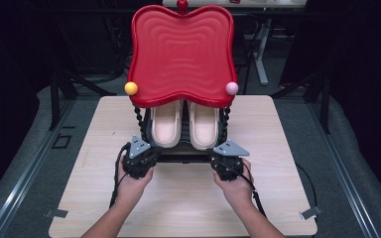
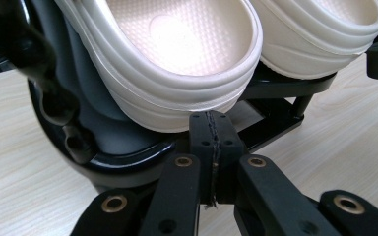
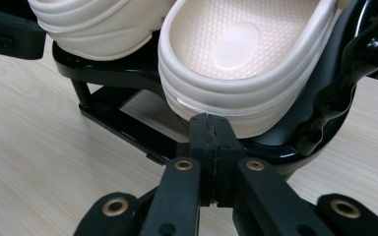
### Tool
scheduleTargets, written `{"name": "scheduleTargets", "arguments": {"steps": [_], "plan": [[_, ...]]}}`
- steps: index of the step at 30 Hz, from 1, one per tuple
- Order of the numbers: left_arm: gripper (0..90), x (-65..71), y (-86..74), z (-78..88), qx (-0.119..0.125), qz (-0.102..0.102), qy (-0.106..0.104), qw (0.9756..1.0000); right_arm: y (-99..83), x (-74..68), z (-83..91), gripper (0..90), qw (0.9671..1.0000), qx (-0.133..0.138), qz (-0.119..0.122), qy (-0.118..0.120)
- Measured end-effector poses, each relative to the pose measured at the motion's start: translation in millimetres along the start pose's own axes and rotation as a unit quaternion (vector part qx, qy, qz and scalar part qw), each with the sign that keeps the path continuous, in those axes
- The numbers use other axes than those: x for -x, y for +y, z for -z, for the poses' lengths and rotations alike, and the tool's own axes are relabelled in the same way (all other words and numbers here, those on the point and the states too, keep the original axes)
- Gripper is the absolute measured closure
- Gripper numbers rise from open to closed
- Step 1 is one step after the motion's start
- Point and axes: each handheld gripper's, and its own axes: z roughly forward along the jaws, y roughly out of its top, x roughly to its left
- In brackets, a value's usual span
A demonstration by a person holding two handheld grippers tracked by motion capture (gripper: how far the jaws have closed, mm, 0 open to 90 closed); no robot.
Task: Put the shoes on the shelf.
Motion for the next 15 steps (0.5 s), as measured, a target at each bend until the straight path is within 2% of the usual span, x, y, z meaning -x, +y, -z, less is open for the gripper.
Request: {"name": "scheduleTargets", "arguments": {"steps": [5, 15], "plan": [[89.9, 3.2, 4.2, -8.7, -0.007, -0.003, 0.000, 1.0000, 2.9, -1.5, -7.5, 90.0, 1.0000, 0.005, -0.006, 0.000], [89.8, 0.9, 3.9, -19.6, -0.013, 0.008, 0.004, 0.9999, 8.5, -8.4, -24.1, 90.0, 1.0000, 0.001, -0.003, 0.002]]}}
